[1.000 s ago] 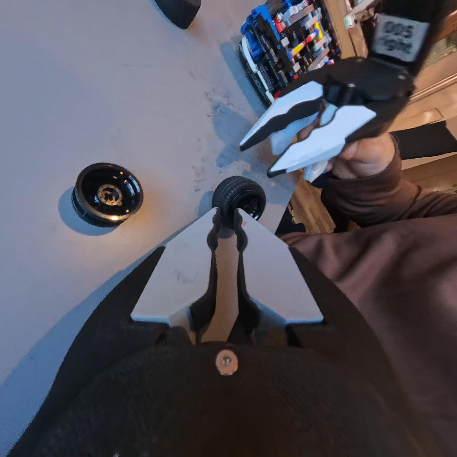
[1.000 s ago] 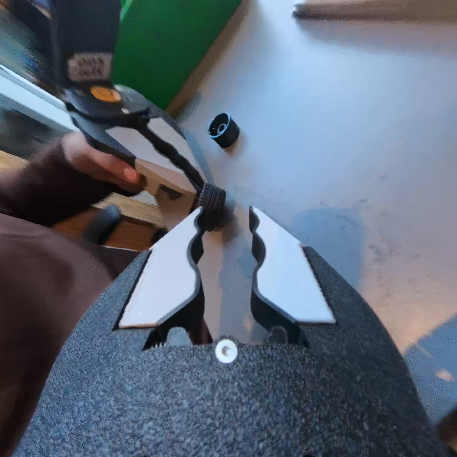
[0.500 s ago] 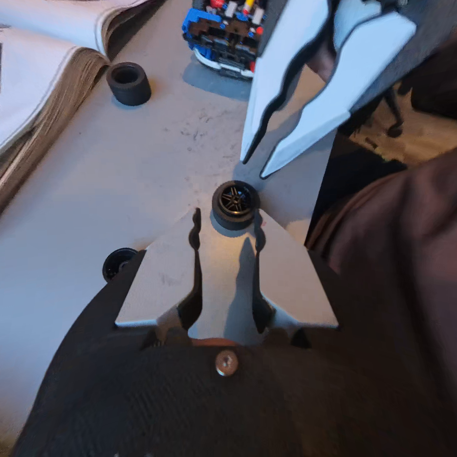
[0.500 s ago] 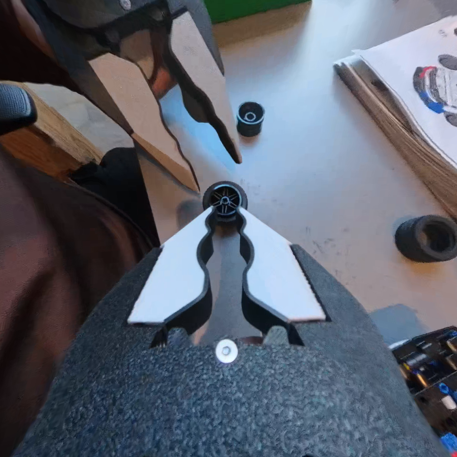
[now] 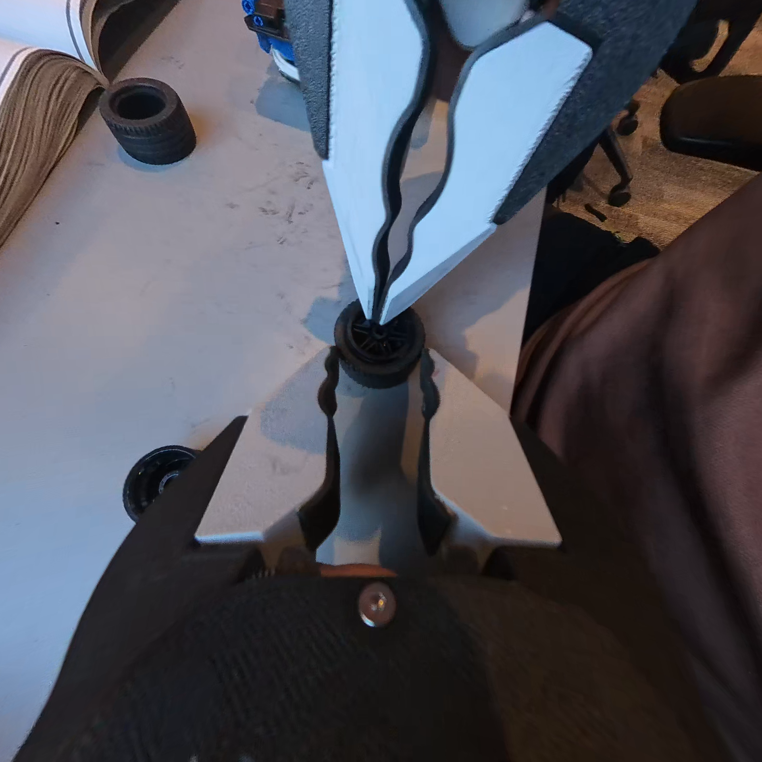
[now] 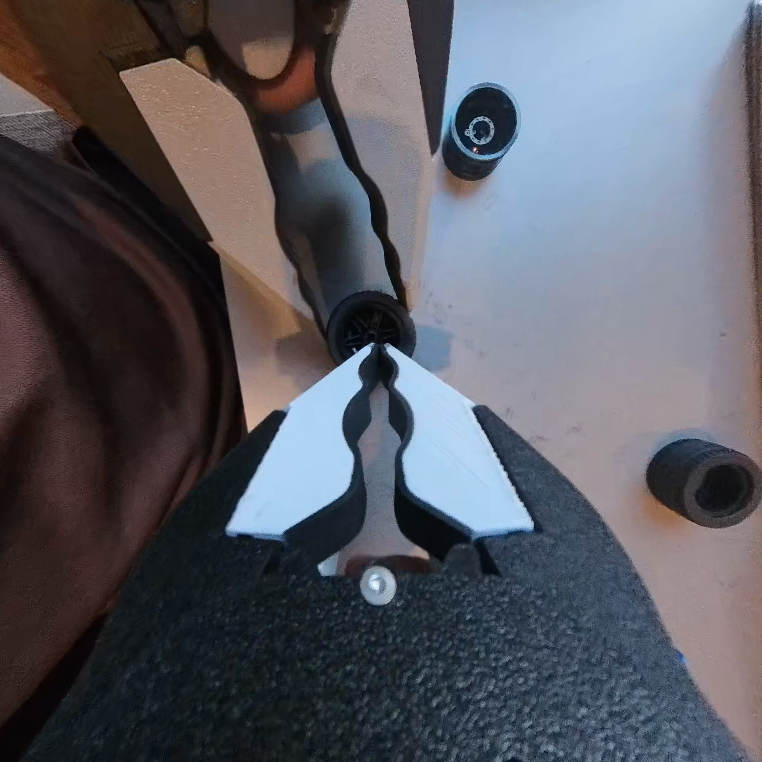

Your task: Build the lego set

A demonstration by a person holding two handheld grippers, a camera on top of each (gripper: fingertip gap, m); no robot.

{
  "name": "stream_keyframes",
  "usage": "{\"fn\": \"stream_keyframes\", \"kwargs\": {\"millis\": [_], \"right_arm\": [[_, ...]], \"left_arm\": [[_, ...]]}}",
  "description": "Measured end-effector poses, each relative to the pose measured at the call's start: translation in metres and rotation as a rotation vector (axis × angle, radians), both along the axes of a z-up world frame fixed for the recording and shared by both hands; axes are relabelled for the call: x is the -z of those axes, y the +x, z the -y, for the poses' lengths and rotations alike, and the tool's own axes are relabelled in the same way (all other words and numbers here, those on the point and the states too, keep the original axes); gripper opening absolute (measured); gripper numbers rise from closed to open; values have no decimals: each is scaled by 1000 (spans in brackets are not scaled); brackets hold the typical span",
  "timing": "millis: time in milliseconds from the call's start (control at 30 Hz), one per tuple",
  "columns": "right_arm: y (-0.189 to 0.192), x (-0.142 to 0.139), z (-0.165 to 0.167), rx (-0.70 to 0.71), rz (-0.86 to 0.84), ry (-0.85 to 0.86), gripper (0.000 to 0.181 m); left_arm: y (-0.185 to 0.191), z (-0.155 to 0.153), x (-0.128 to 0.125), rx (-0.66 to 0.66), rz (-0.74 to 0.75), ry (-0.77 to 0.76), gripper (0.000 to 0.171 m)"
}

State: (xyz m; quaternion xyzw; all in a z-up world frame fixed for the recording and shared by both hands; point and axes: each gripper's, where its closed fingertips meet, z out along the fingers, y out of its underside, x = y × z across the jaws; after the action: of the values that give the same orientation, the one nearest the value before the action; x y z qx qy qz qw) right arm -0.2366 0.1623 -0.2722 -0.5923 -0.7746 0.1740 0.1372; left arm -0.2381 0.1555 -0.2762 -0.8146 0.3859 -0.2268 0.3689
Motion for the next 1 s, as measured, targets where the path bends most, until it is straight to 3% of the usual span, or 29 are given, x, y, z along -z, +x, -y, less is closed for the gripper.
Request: {"fn": "stream_keyframes", "kwargs": {"millis": [100,367,467,600,1000], "right_arm": [[0,1,1,30,34,-101,0],[1,3,1,-9,157,-83,0],[2,3,1,13,141,-86,0],[1,3,1,33,124,-135,0],[0,3,1,41,124,-112,0]], "left_arm": [[0,0,0,0,-9,10,37],[-1,-1,-4,-9,-5,49,37],[5,6,-37,13,167,143,9],[-8,-6,-12,-47,-31,70,0],[1,-1,-6,3,-120,15,0]]}}
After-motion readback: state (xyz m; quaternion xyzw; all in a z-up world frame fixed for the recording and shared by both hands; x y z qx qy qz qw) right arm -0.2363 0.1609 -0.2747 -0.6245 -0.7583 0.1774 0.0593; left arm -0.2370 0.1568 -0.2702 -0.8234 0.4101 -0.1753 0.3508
